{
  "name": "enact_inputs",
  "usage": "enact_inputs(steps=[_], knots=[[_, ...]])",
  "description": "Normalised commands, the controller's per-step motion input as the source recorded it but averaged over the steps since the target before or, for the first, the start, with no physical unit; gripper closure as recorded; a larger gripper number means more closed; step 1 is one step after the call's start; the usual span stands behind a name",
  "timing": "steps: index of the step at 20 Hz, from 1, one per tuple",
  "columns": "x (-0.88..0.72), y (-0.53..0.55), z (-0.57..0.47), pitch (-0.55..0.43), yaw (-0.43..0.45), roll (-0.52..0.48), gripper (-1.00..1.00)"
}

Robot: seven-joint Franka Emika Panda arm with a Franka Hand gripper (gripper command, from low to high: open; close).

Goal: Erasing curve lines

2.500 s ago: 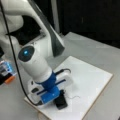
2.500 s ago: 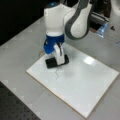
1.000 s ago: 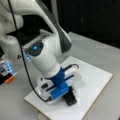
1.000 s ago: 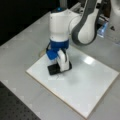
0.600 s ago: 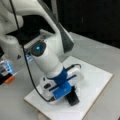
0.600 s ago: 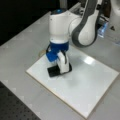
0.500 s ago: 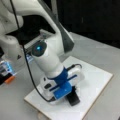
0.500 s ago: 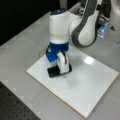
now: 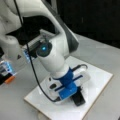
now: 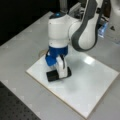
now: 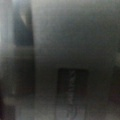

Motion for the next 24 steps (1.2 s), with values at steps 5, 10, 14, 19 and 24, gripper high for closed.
enact_inputs(steps=[5, 10, 14, 19, 24], knots=[[0.80, 0.13, -0.66, 0.048, -0.151, 0.118, 1.00], [0.81, 0.11, -0.69, 0.050, -0.150, 0.117, 1.00], [0.83, 0.09, -0.69, 0.037, -0.163, 0.123, 1.00], [0.82, 0.11, -0.70, 0.032, -0.179, 0.135, 1.00], [0.74, 0.13, -0.66, 0.047, -0.178, 0.149, 1.00]])
